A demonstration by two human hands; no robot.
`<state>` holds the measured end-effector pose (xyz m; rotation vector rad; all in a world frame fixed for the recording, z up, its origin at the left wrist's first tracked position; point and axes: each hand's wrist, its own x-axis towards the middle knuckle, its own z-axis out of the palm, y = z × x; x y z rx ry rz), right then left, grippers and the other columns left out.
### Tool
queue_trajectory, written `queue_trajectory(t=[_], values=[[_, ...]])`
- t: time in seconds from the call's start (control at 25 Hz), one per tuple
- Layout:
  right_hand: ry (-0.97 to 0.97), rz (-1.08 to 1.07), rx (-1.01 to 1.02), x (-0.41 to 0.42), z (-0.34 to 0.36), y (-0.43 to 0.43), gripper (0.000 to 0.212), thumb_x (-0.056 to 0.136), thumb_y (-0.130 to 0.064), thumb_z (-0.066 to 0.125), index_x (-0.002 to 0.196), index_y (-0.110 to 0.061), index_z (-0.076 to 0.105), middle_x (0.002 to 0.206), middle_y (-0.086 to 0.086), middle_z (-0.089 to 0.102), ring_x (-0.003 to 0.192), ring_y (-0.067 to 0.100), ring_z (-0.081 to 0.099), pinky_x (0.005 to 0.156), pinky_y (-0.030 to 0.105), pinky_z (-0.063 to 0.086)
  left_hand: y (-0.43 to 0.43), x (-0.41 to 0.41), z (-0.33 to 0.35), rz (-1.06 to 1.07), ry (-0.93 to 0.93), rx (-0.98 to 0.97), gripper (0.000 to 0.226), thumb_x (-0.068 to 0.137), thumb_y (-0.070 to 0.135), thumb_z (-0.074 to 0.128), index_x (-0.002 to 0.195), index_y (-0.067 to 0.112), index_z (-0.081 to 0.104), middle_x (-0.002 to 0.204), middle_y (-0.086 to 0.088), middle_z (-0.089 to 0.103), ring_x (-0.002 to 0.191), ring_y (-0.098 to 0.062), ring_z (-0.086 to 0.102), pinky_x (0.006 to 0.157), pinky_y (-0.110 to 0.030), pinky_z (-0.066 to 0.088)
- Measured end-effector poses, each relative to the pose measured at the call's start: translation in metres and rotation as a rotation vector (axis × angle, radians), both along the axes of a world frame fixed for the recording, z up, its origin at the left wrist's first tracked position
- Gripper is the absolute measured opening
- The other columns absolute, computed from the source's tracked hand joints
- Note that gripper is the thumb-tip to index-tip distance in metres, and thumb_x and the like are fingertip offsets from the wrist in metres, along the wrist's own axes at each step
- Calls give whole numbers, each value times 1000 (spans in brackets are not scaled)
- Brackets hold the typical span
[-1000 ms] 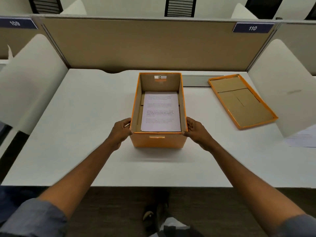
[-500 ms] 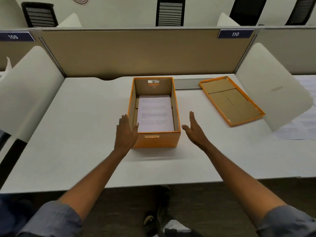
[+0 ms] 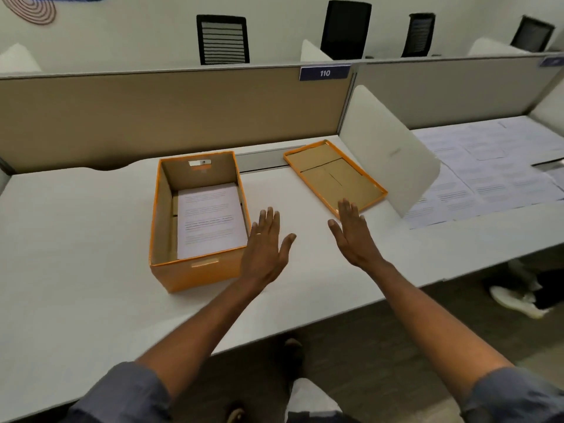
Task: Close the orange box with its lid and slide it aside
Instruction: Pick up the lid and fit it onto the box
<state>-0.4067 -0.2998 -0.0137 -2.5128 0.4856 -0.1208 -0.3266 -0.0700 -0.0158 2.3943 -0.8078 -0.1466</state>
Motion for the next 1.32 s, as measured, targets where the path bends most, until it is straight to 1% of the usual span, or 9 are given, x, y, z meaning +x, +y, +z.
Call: queue_trajectory(t=[0.16, 0.4, 0.64, 0.8, 0.92, 1.08, 1.16, 1.24, 1.32], values=[[19, -58, -27, -12, -6, -66, 73, 107, -52, 25, 164, -16, -2, 174, 3, -8, 161, 20, -10, 130, 45, -4, -74, 0, -5, -43, -13, -15, 72, 105, 54, 25, 162, 15, 5, 172, -2, -4, 158, -15, -10, 127, -32, -6], [39, -54, -14, 13, -31, -174, 72, 108, -49, 27, 164, -14, -2, 174, 5, -7, 161, 20, -10, 130, 47, -1, -200, 20, -27, -95, -4, 50, 69, 106, 48, 28, 162, 13, 10, 172, -5, 3, 159, -19, -5, 128, -36, -1], [127, 40, 2, 49, -61, -251, 67, 110, -40, 31, 164, -11, 2, 174, 8, -4, 161, 24, -5, 131, 46, 2, -305, 37, -68, -130, 38, 277, 64, 107, 44, 26, 162, 12, 15, 172, -7, 9, 160, -24, 0, 129, -41, 2], [156, 104, 13, 69, -81, -283, 67, 110, -39, 32, 164, -9, 5, 174, 9, -1, 162, 24, -3, 131, 44, 4, -347, 53, -95, -100, -36, 465, 62, 107, 43, 26, 160, 11, 23, 170, -7, 20, 160, -27, 3, 129, -49, 2], [186, 133, 27, 78, -99, -298, 67, 110, -39, 31, 164, -8, 6, 174, 10, 0, 162, 25, -3, 130, 43, 4, -358, 61, -117, -72, 8, 535, 63, 107, 45, 25, 159, 9, 26, 169, -7, 25, 160, -27, 5, 129, -51, 2], [202, 151, 10, 91, -114, -316, 66, 111, -37, 31, 164, -7, 7, 174, 11, 0, 162, 27, -3, 130, 43, 4, -346, 58, -141, -57, 53, 585, 69, 106, 52, 19, 160, 10, 20, 170, -5, 21, 160, -23, 1, 129, -50, 0], [203, 152, -3, 98, -119, -322, 65, 111, -36, 31, 164, -5, 8, 174, 13, 1, 161, 28, -2, 131, 44, 5, -332, 54, -147, -47, 31, 589, 71, 105, 55, 19, 161, 12, 19, 170, -5, 20, 160, -24, 1, 129, -49, 2], [218, 159, -4, 109, -124, -326, 65, 111, -35, 31, 163, -4, 7, 173, 15, 1, 161, 30, -2, 131, 45, 5, -317, 57, -150, -20, 22, 575, 71, 104, 56, 22, 160, 12, 23, 170, -6, 20, 160, -26, 2, 129, -48, 5], [249, 149, 15, 119, -130, -330, 65, 111, -32, 32, 163, -2, 7, 173, 17, 0, 161, 32, -3, 130, 47, 6, -300, 61, -150, 31, 23, 502, 68, 104, 54, 30, 157, 11, 33, 169, -10, 21, 159, -30, 5, 129, -48, 10]])
